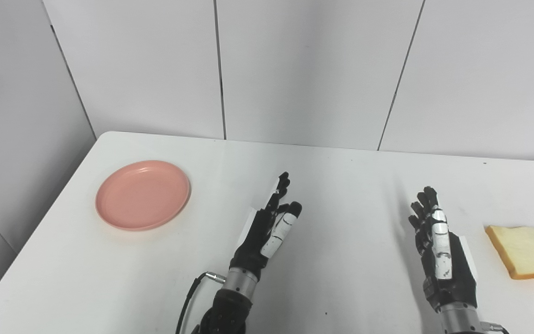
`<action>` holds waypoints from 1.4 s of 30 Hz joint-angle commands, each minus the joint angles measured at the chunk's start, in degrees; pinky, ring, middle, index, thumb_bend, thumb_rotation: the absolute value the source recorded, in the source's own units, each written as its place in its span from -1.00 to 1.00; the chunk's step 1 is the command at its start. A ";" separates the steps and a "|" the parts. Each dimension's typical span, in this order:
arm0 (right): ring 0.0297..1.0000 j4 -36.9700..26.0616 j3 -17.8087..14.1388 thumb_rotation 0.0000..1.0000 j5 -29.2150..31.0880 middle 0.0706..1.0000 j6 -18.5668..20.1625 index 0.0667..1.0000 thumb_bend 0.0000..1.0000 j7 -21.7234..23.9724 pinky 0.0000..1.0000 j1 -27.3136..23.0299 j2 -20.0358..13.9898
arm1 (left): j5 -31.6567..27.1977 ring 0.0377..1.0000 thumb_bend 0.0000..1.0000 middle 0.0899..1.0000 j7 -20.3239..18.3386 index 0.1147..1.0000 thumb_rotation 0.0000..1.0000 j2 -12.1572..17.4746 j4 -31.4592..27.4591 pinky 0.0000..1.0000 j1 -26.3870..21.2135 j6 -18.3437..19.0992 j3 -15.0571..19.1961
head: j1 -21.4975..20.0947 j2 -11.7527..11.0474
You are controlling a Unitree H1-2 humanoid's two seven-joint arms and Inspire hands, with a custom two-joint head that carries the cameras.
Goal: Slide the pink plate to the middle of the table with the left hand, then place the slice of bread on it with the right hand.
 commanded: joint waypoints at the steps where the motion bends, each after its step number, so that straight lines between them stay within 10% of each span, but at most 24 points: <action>1: 1.00 -2.05 0.06 1.00 -0.23 1.00 -2.02 1.00 -0.23 0.35 1.00 -1.64 -0.33 | 0.61 0.95 0.66 0.96 0.99 0.99 0.99 -1.37 -1.72 0.85 -1.75 -0.20 -0.53 | 0.12 0.14; 15: 1.00 -3.31 0.90 1.00 -0.03 1.00 -0.94 1.00 -0.27 -0.20 1.00 -1.65 1.22 | -2.13 0.93 0.43 0.95 -0.37 0.95 0.86 -0.54 -4.75 0.84 -1.35 -1.97 0.23 | 2.70 0.47; 28: 1.00 -3.24 0.68 1.00 1.52 1.00 -0.48 1.00 -0.21 0.14 1.00 -1.79 1.23 | -8.52 0.86 0.58 0.89 -4.02 0.87 0.89 1.42 -15.81 0.80 -6.99 6.87 4.61 | 4.80 0.04; 42: 1.00 -2.84 0.91 1.00 1.16 1.00 -0.86 1.00 -0.25 -0.30 1.00 -2.24 1.70 | -13.65 0.96 0.51 0.97 -5.33 0.97 0.86 10.86 -22.53 0.97 -13.53 11.82 12.72 | 5.22 -1.12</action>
